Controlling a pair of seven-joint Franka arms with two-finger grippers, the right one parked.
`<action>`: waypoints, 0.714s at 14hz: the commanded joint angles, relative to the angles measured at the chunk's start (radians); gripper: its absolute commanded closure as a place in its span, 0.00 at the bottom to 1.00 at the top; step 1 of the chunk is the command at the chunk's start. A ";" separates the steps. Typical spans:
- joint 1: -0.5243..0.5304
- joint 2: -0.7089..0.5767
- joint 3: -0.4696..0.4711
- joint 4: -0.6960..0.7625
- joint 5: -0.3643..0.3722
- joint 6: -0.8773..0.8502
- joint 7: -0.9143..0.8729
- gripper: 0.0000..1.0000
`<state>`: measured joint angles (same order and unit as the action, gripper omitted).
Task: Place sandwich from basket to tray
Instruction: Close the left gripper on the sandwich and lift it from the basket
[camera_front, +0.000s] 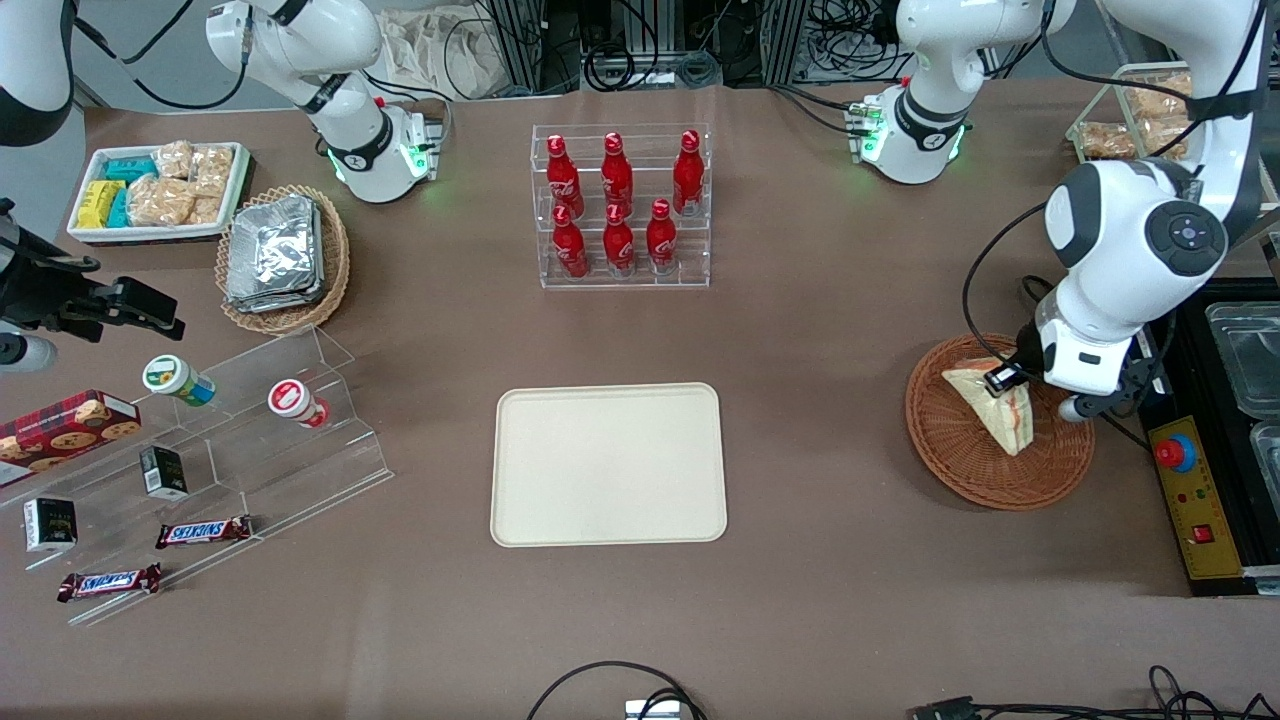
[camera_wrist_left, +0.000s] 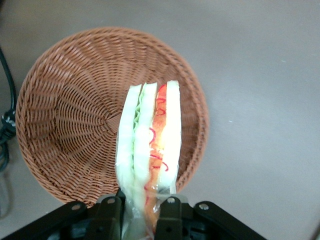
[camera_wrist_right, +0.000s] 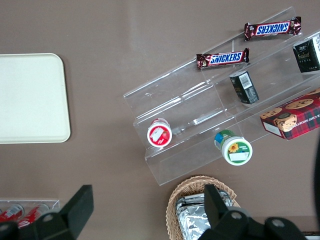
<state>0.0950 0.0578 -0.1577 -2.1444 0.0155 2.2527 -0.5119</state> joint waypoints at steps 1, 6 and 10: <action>-0.007 0.010 -0.008 0.112 0.012 -0.111 0.091 0.75; -0.037 0.039 -0.043 0.272 0.012 -0.237 0.153 0.75; -0.067 0.114 -0.089 0.438 0.015 -0.338 0.132 0.74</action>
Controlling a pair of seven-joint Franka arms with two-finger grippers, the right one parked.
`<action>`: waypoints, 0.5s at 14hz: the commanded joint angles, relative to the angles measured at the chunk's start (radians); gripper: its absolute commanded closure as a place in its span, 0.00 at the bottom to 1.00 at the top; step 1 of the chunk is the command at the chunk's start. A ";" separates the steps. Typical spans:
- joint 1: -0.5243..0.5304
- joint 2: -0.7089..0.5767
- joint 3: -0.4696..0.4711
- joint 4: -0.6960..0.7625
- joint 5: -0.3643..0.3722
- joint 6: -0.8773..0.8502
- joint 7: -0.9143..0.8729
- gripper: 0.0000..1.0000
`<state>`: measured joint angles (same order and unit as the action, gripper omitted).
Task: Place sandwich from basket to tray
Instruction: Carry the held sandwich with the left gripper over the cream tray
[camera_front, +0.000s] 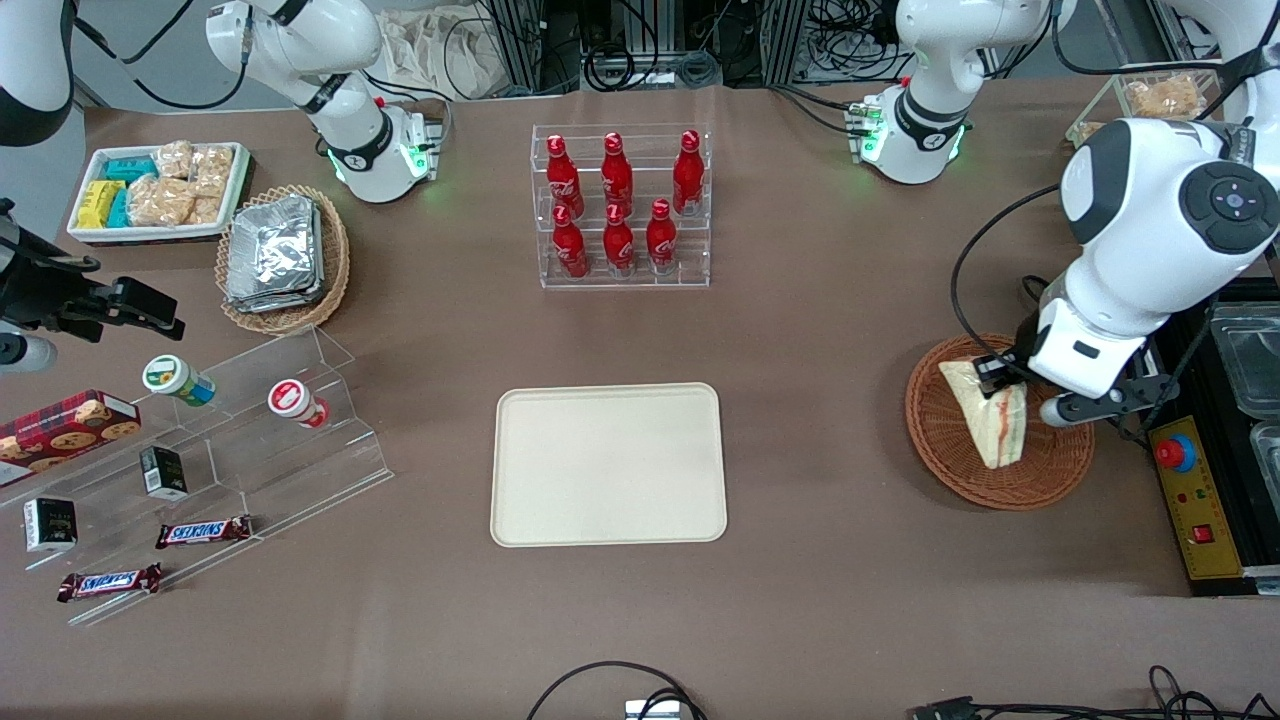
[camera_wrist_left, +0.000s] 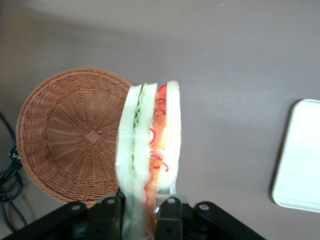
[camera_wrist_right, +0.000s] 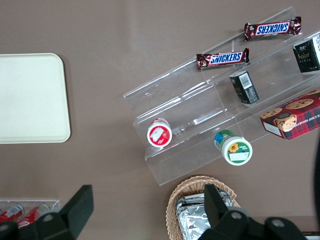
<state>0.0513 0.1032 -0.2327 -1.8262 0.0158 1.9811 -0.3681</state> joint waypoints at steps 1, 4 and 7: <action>-0.051 0.084 -0.014 0.151 0.016 -0.079 -0.032 0.74; -0.117 0.130 -0.016 0.229 0.073 -0.094 -0.057 0.74; -0.221 0.217 -0.014 0.320 0.131 -0.120 -0.063 0.73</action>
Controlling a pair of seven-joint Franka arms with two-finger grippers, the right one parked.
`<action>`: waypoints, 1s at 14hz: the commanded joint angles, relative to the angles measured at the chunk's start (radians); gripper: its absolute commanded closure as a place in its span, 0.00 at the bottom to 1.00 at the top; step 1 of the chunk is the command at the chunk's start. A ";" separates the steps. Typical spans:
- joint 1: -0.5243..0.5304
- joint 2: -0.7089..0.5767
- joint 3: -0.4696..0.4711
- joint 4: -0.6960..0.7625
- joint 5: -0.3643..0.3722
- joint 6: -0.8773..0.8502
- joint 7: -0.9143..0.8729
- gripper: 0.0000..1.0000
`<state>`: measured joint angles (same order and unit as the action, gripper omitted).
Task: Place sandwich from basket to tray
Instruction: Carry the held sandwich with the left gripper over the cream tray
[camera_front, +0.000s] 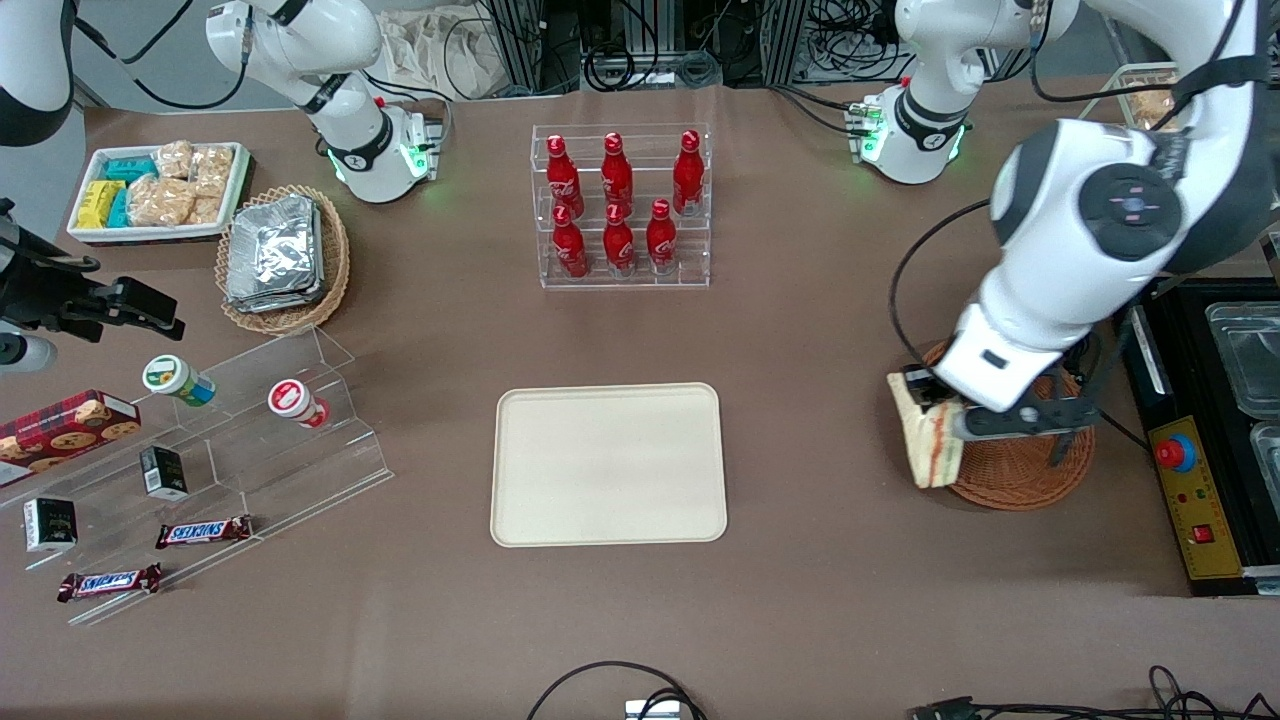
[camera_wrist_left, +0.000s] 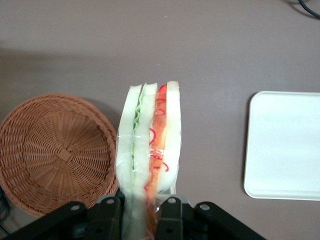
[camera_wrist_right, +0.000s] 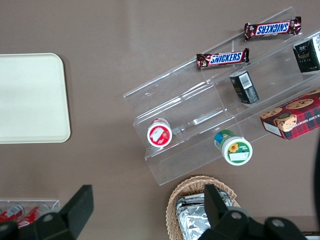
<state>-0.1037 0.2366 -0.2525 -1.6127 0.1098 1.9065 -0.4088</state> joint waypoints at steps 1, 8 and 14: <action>-0.091 0.111 0.006 0.128 0.053 -0.049 -0.048 0.73; -0.220 0.266 0.006 0.270 0.085 -0.058 -0.172 0.74; -0.329 0.430 0.009 0.436 0.094 -0.057 -0.267 0.74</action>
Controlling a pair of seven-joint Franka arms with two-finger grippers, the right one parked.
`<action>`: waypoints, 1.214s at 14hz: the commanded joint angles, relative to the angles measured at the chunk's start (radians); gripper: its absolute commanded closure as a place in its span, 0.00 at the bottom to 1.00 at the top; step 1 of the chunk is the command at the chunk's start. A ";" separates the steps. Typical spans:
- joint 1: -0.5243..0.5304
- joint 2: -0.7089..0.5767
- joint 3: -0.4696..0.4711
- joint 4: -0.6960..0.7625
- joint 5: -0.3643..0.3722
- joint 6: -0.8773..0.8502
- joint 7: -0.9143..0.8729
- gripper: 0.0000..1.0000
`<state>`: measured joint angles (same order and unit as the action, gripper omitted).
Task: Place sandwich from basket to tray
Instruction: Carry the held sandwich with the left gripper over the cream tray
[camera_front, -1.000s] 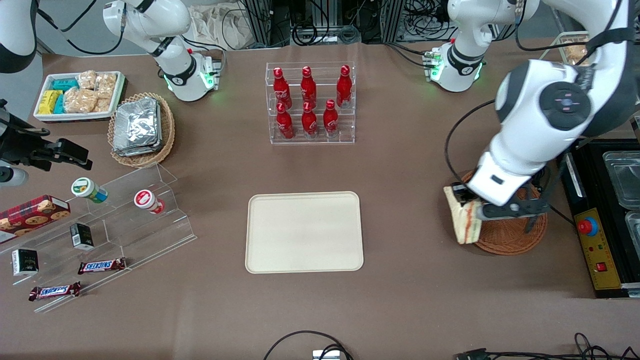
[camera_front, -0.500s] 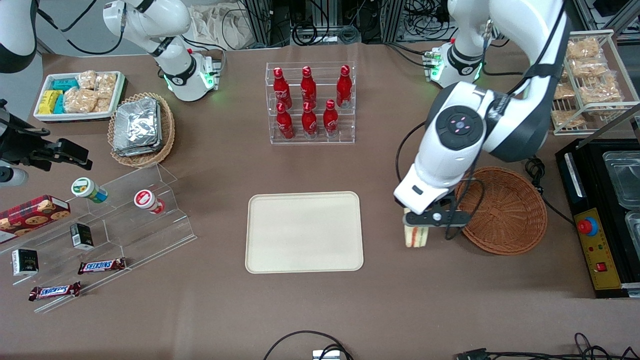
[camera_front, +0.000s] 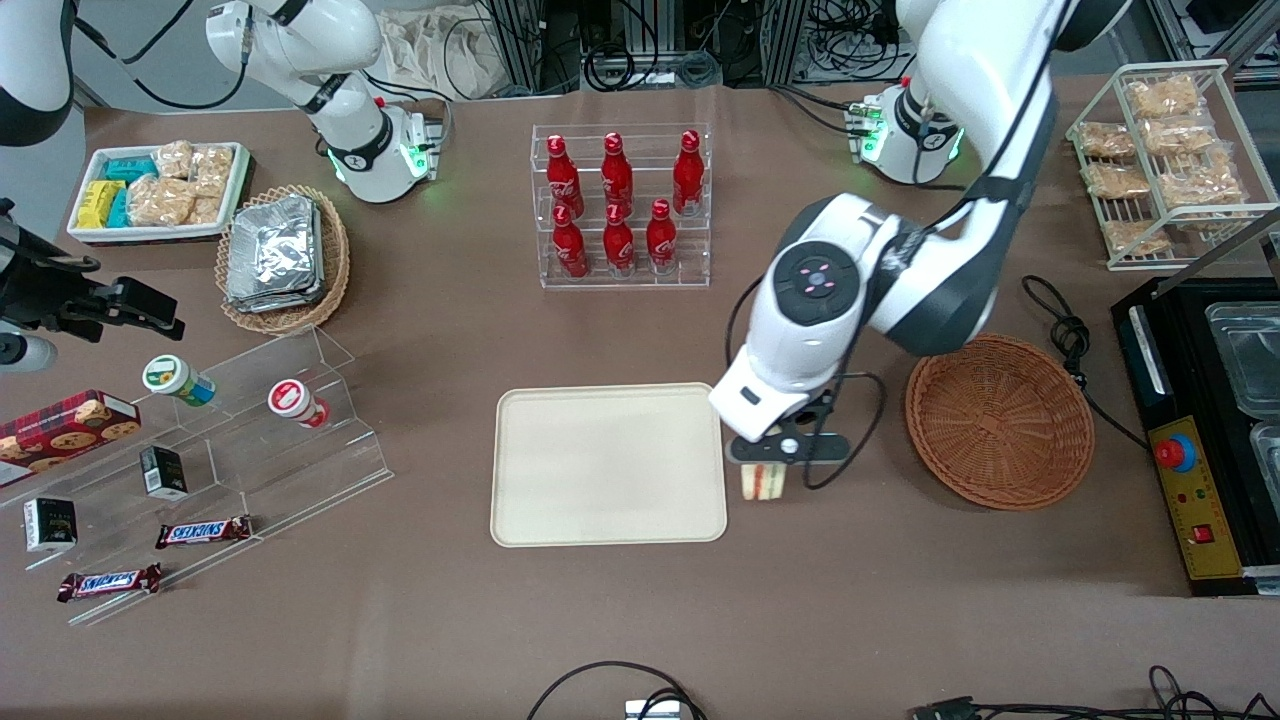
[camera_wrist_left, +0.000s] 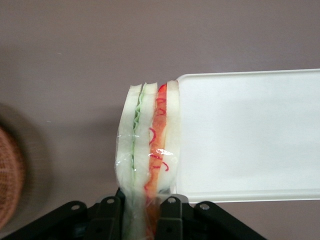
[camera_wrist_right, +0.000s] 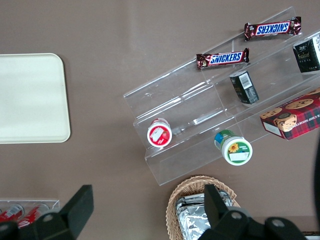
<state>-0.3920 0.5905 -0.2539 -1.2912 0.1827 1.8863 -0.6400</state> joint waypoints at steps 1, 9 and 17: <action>-0.057 0.096 0.011 0.130 0.021 -0.033 -0.047 0.74; -0.143 0.232 0.019 0.139 0.040 0.071 -0.096 0.73; -0.154 0.321 0.018 0.139 0.077 0.148 -0.138 0.73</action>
<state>-0.5301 0.8771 -0.2468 -1.1993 0.2423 2.0392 -0.7677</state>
